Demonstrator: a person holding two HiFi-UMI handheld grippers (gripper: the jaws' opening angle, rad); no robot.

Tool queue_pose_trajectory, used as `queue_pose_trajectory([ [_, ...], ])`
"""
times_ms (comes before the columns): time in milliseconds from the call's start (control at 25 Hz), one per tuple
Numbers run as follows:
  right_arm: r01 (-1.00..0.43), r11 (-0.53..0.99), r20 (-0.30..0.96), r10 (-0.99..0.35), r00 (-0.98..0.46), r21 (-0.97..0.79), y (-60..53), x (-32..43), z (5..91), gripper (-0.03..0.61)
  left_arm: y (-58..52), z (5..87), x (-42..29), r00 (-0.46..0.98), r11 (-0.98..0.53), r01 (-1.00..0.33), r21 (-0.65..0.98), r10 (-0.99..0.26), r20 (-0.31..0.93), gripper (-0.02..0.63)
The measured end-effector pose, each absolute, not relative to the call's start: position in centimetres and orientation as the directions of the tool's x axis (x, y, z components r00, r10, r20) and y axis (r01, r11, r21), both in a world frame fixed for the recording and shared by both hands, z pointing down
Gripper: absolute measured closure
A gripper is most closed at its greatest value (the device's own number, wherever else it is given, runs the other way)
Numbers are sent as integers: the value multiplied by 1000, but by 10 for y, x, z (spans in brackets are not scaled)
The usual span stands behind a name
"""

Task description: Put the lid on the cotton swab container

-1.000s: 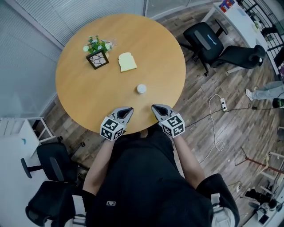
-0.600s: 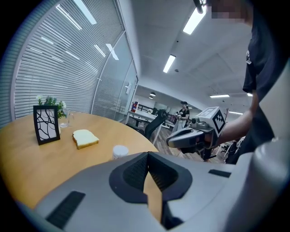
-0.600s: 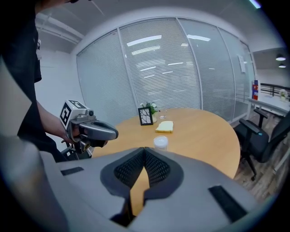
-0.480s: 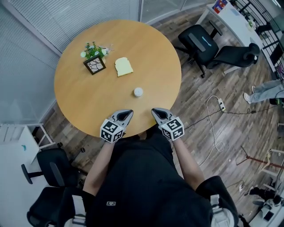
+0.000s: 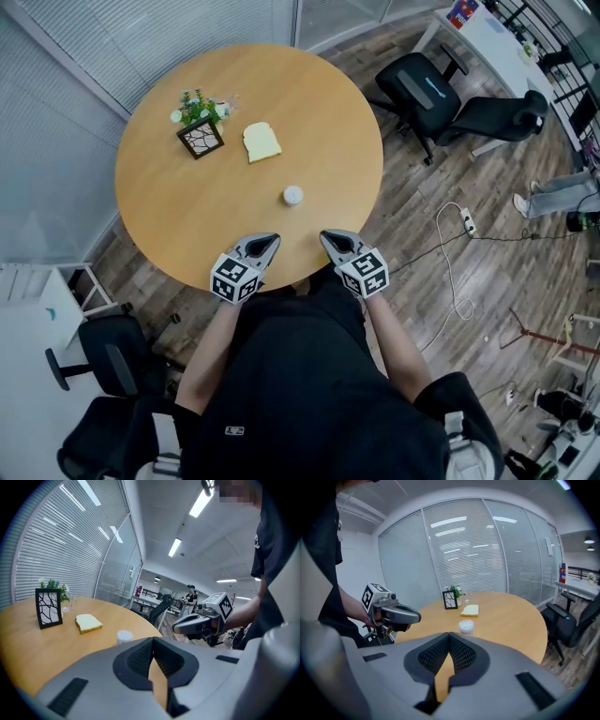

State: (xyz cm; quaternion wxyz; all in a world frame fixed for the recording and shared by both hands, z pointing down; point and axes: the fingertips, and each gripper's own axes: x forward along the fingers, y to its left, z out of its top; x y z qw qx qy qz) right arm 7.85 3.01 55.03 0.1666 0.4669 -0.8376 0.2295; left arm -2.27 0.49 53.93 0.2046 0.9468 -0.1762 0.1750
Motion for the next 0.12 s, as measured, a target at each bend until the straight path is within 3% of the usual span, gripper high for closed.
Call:
queue_pose_trajectory([
  [120,-860,456,494,-707,-506,-228,30,79,550,574,5,539,-23,876,-854,-407,325,-263,405,607],
])
